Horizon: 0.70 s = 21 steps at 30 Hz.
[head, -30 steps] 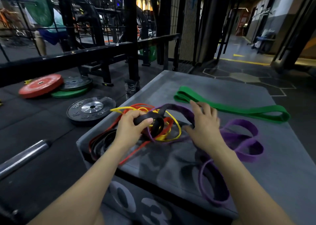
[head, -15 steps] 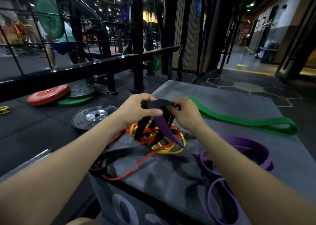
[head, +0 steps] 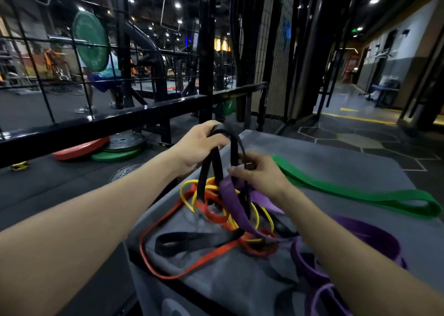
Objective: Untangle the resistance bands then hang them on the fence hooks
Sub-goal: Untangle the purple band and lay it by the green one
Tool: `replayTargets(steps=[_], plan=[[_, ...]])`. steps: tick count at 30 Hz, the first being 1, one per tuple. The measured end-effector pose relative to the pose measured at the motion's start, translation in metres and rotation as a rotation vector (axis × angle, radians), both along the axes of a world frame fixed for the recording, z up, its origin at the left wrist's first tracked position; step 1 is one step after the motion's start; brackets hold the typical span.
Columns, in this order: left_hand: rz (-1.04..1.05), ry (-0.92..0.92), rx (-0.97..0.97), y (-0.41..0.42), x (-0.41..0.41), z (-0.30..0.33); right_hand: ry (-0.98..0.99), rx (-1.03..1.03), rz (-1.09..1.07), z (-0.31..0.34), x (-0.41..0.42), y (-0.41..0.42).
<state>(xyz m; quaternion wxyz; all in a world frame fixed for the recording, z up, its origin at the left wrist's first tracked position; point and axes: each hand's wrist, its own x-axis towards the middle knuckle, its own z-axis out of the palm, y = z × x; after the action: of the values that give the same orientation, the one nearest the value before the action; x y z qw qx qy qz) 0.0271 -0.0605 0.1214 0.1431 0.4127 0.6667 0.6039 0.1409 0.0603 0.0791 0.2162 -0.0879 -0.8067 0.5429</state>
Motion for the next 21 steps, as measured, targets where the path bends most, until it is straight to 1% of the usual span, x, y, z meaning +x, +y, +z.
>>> replayTargets(steps=[1, 2, 6, 8, 10, 11, 12, 13, 14, 16, 18, 21], plan=[[-0.004, -0.027, 0.029, 0.002, -0.001, 0.002, 0.019, 0.043, -0.071, 0.001, -0.004, 0.001], [0.005, -0.062, 0.067, 0.003, -0.002, 0.002, 0.010, 0.133, -0.132, 0.003, -0.006, 0.003], [0.076, -0.223, 0.232, 0.001, -0.013, -0.002, -0.158, 0.482, -0.223, 0.009, 0.000, 0.018], [0.108, -0.265, 0.258, 0.000, -0.016, -0.005, -0.306, 0.617, -0.247, 0.006, 0.008, 0.024], [0.136, -0.296, 0.247, 0.000, -0.015, -0.011, -0.486, 0.682, -0.233, 0.006, 0.016, 0.030], [0.152, -0.304, 0.228, 0.000, -0.015, -0.015, -0.540, 0.714, -0.247, 0.009, 0.019, 0.033], [0.168, -0.312, 0.211, 0.000, -0.016, -0.019, -0.544, 0.761, -0.284, 0.015, 0.021, 0.036], [0.183, -0.321, 0.193, -0.001, -0.018, -0.024, -0.491, 0.795, -0.342, 0.022, 0.022, 0.039], [0.197, -0.318, 0.165, -0.002, -0.021, -0.029, -0.380, 0.781, -0.406, 0.031, 0.022, 0.042], [0.201, -0.254, 0.061, -0.006, -0.026, -0.036, -0.109, 0.645, -0.484, 0.049, 0.018, 0.042], [0.196, -0.160, -0.054, -0.009, -0.027, -0.036, 0.057, 0.478, -0.475, 0.065, 0.012, 0.036], [0.178, -0.052, -0.228, -0.012, -0.027, -0.031, 0.207, 0.297, -0.396, 0.078, 0.001, 0.023]])
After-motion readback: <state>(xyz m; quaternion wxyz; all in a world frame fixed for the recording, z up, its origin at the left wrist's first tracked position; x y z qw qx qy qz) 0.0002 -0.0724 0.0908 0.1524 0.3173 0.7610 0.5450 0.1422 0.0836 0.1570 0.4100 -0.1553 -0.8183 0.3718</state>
